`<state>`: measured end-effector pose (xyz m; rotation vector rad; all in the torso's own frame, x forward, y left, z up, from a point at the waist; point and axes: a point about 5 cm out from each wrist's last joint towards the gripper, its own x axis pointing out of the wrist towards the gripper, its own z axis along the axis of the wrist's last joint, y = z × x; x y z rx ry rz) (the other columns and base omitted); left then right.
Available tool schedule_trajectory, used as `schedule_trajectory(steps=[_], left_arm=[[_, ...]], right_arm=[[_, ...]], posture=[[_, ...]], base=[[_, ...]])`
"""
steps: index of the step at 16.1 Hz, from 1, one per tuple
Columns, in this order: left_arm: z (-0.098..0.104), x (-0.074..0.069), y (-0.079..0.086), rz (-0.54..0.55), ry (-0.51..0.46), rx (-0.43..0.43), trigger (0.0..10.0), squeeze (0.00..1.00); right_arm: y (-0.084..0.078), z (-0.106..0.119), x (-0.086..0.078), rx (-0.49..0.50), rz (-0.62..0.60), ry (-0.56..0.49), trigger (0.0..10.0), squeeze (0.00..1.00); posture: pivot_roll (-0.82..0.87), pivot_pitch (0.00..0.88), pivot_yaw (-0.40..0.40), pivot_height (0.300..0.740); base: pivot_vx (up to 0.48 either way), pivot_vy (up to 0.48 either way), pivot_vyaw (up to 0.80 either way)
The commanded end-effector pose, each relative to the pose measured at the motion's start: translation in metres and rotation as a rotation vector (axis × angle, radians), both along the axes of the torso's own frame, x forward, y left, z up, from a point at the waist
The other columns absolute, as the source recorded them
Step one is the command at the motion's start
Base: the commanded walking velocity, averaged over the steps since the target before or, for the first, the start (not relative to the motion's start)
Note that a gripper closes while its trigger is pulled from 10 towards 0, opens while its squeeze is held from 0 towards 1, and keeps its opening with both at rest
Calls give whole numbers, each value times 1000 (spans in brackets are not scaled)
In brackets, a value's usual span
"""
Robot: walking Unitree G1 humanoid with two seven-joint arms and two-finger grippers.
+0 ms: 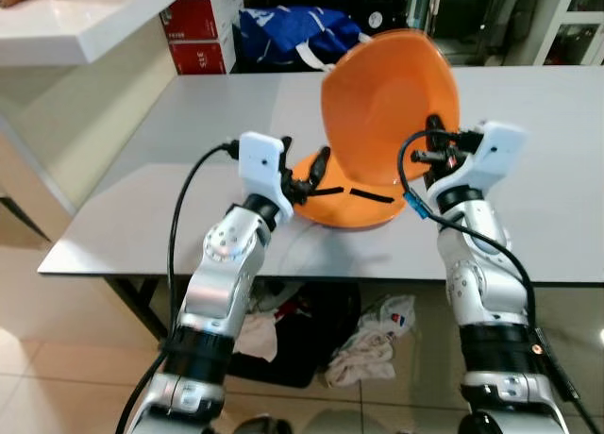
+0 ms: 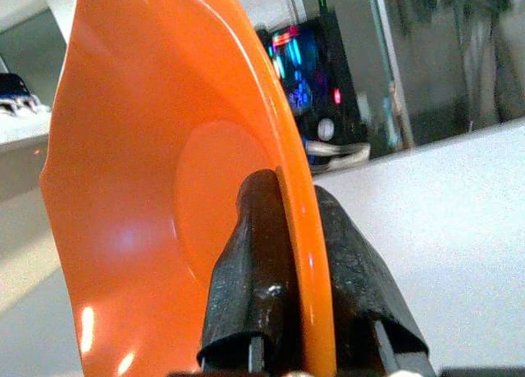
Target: Setting the table
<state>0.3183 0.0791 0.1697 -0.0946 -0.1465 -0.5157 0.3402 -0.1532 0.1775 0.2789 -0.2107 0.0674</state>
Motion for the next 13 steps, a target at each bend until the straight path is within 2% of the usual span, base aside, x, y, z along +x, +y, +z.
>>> schedule_trajectory(steps=[1, 2, 6, 8, 11, 13], left_arm=[[-2, -6, 6, -34, 22, 16, 10000, 0], [-9, -15, 20, -34, 61, 31, 10000, 0], [-6, -36, 32, -32, 98, 54, 10000, 0], [1, -47, 31, -42, 85, 44, 10000, 0], [4, -51, 25, -69, 73, 59, 10000, 0], [5, -56, 22, -73, 98, 48, 10000, 0]], right_arm=[[4, 10, 5, 45, 32, -36, 0, 0], [4, -1, 11, 87, 40, 9, 0, 0], [8, -13, 22, 142, 66, 67, 0, 0], [11, -10, 29, 180, 84, 68, 0, 0], [9, -17, 36, 226, 86, 114, 0, 0], [3, -20, 42, 269, 61, 145, 0, 0]], posture=[[88, 0, 49, 736], [120, 0, 39, 736], [178, 0, 31, 736], [193, 0, 16, 736], [192, 0, 13, 736], [191, 0, 20, 736]], base=[[0, 0, 0], [0, 0, 0], [0, 0, 0], [0, 0, 0], [0, 0, 0], [0, 0, 0]])
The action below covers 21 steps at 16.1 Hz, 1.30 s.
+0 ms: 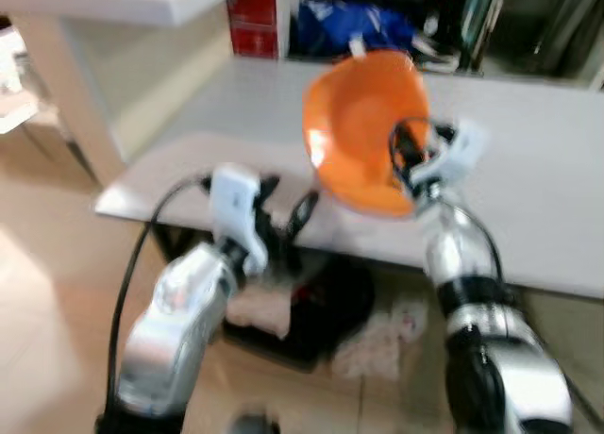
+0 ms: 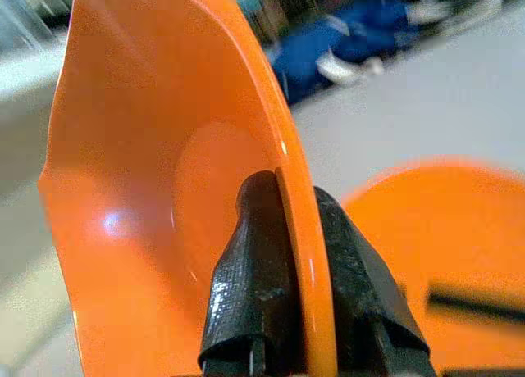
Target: Setting the table
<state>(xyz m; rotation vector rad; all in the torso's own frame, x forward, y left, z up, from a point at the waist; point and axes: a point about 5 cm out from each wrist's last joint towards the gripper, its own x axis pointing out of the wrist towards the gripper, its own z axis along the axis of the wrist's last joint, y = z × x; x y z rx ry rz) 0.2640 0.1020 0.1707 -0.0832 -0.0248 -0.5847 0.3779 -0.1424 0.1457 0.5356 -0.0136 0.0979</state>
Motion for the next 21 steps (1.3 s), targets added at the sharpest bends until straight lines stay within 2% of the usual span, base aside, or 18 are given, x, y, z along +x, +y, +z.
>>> schedule_trajectory(steps=[1, 4, 6, 7, 8, 10, 12, 13, 14, 16, 17, 18, 20, 21], left_arm=[[4, -2, -1, -2, -5, 3, 10000, 0], [7, 0, 2, 10, -23, 25, 10000, 0], [5, 10, 3, 36, -50, 46, 10000, 0], [2, 14, 3, 47, -46, 40, 10000, 0], [1, 17, 2, 52, -40, 33, 10000, 0], [-11, 25, 2, 88, -16, 32, 10000, 0], [-19, 35, 2, 133, 4, 26, 10000, 0], [-22, 41, 1, 158, 1, 39, 10000, 0], [-23, 43, 1, 168, -2, 46, 10000, 0], [-30, 50, 13, 255, 4, 55, 10000, 0], [-32, 52, 16, 271, 1, 67, 10000, 0], [-38, 47, 21, 285, -25, 100, 10000, 0], [-30, 38, 18, 229, -231, 231, 10000, 0], [-34, 39, 19, 251, -226, 244, 10000, 0]], right_arm=[[-11, 11, 6, 29, -45, -30, 0, 0], [-14, 11, 8, -31, -68, -35, 0, 0], [-21, 27, -6, -307, -185, -190, 0, 0], [-27, 33, -14, -383, -244, -245, 0, 0], [-30, 35, -17, -396, -272, -258, 0, 0], [-50, 48, -48, -565, -394, -360, 0, 0], [-68, 45, -79, -704, -507, -362, 0, 0], [-72, 40, -93, -762, -549, -344, 0, 0], [-73, 37, -96, -777, -557, -331, 0, 0], [-71, 14, -120, -826, -551, -262, 0, 0], [-69, 10, -124, -847, -545, -253, 0, 0], [-70, -2, -138, -848, -544, -207, 0, 0], [-74, -7, -147, -853, -565, -173, 0, 0], [-72, -7, -148, -854, -564, -170, 0, 0]], posture=[[197, 0, 22, 736], [201, 0, 18, 736], [172, 0, 19, 736], [143, 0, 24, 736], [124, 0, 26, 736], [79, 0, 31, 736], [22, 0, 48, 736], [11, 0, 49, 736], [8, 0, 50, 736], [-12, 0, 58, 736], [-19, 0, 65, 736], [-28, 0, 74, 736], [-37, 0, 81, 736], [-43, 0, 82, 736]], base=[[0, 0, 0], [0, 0, 0], [0, 0, 0], [0, 0, 0], [0, 0, 0], [0, 0, 0], [0, 0, 0], [0, 0, 0], [0, 0, 0], [0, 0, 0], [0, 0, 0], [0, 0, 0], [0, 0, 0], [0, 0, 0]])
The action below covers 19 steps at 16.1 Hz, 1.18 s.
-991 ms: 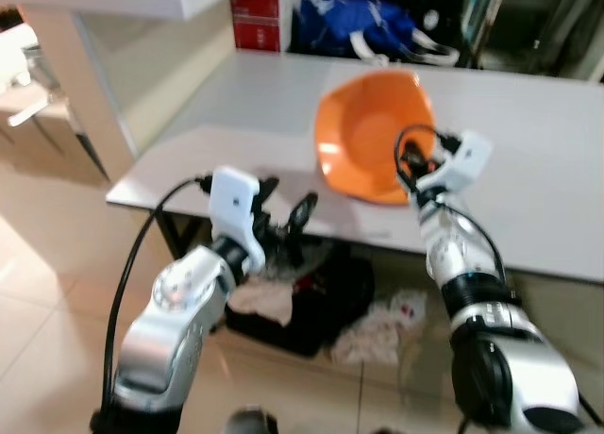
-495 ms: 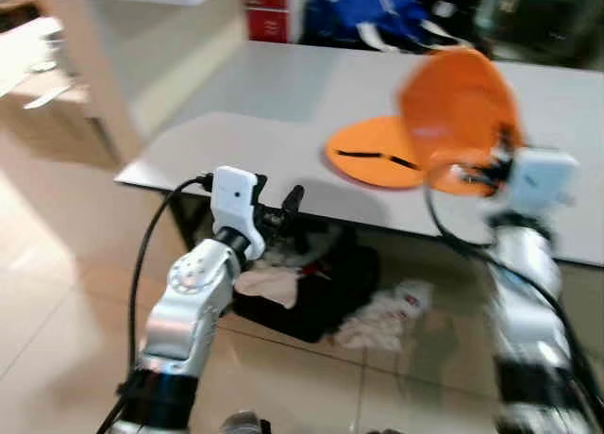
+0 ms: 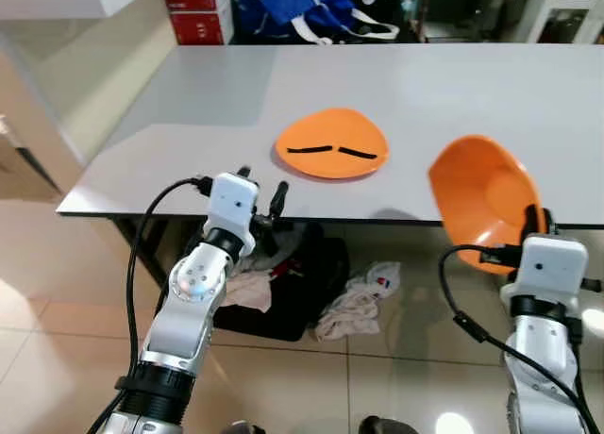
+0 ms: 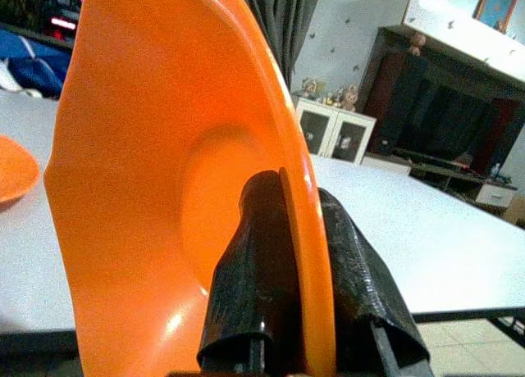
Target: Setting the table
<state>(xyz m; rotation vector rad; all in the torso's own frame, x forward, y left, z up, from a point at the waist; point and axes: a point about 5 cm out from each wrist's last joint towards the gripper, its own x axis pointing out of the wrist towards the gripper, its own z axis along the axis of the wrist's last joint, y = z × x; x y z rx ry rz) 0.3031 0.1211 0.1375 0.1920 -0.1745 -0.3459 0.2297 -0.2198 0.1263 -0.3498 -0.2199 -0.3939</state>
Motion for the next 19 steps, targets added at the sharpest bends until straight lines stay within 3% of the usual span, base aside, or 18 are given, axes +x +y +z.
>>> schedule_trajectory(steps=[1, 5, 9, 19], left_arm=[[-3, 2, -1, 8, -1, 12, 10000, 0], [10, 6, -27, -93, 68, -178, 10000, 0], [7, 7, -28, -100, 83, -187, 10000, 0], [24, 12, -41, -171, 28, -161, 10000, 0]], right_arm=[[7, 12, 0, -8, 18, -55, 0, 0], [14, 23, 1, -31, 61, -107, 0, 0], [18, 20, 4, -24, 82, -93, 0, 0], [25, 21, 10, -46, 116, -105, 0, 0]], posture=[[-47, 0, 82, 736], [-53, 0, 80, 736], [-50, 0, 80, 736], [-45, 0, 85, 736]], base=[[0, 0, 0], [0, 0, 0], [0, 0, 0], [334, 341, 0]])
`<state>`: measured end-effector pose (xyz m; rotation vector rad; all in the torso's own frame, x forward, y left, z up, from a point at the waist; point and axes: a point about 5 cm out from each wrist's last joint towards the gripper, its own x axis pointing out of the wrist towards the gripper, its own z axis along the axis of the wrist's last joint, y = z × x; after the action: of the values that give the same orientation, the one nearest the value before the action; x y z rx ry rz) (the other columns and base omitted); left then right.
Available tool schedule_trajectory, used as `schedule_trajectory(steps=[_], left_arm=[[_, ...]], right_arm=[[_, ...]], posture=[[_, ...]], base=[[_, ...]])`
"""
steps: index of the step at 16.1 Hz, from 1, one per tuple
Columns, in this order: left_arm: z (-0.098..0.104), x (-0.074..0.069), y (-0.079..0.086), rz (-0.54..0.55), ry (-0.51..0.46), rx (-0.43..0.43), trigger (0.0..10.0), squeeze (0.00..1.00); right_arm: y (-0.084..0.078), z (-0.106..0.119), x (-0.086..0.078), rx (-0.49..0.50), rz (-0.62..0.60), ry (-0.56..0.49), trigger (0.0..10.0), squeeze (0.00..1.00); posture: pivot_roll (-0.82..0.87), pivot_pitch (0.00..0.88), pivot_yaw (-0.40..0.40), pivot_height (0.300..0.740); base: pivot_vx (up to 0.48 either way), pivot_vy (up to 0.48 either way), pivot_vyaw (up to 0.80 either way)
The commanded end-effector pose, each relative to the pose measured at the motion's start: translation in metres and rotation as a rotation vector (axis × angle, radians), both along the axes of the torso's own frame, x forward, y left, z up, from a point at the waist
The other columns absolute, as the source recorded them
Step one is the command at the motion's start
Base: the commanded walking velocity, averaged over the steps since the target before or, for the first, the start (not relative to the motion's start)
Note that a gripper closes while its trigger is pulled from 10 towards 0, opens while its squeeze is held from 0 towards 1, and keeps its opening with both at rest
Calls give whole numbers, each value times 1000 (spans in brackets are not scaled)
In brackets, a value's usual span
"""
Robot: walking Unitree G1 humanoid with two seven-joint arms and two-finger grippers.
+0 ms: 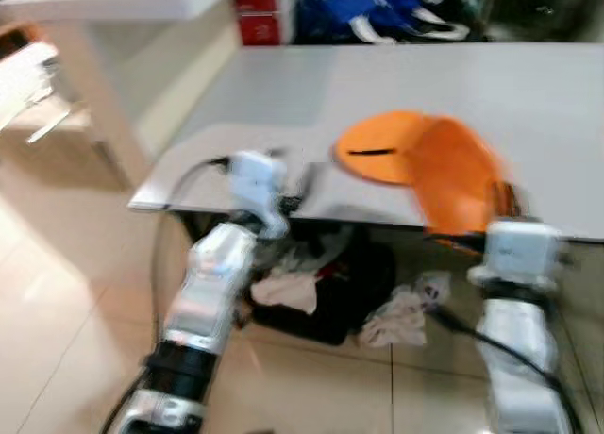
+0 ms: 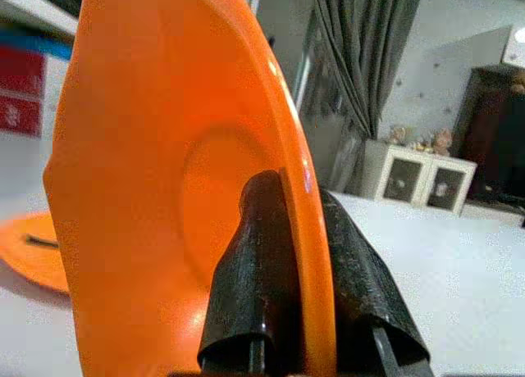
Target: Setting the table
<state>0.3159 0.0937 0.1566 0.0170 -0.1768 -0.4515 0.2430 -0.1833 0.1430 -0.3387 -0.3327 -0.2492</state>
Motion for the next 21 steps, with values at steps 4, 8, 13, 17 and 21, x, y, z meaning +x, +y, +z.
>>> schedule_trajectory(steps=[4, 8, 13, 17, 21], left_arm=[[8, 2, -25, -112, -15, 34, 10000, 0], [14, 2, -35, -171, -32, 49, 10000, 0], [15, 5, -41, -188, -29, 52, 10000, 0], [17, 5, -42, -195, -51, 52, 10000, 0], [17, 5, -42, -204, -49, 53, 10000, 0]], right_arm=[[-11, 4, -2, -17, -50, -25, 0, 0], [-10, 5, -2, -33, -59, -36, 0, 0], [-21, 43, -2, -141, -133, -179, 0, 0], [-17, 33, -2, -141, -133, -146, 0, 0], [-15, 33, -1, -134, -130, -145, 0, 0]], posture=[[-51, 0, 94, 736], [-60, 0, 106, 736], [-73, 0, 116, 736], [-73, 0, 120, 736], [-71, 0, 122, 736]], base=[[449, 0, 0], [480, 0, 0], [288, 0, 0], [421, 0, 0], [480, 0, 0]])
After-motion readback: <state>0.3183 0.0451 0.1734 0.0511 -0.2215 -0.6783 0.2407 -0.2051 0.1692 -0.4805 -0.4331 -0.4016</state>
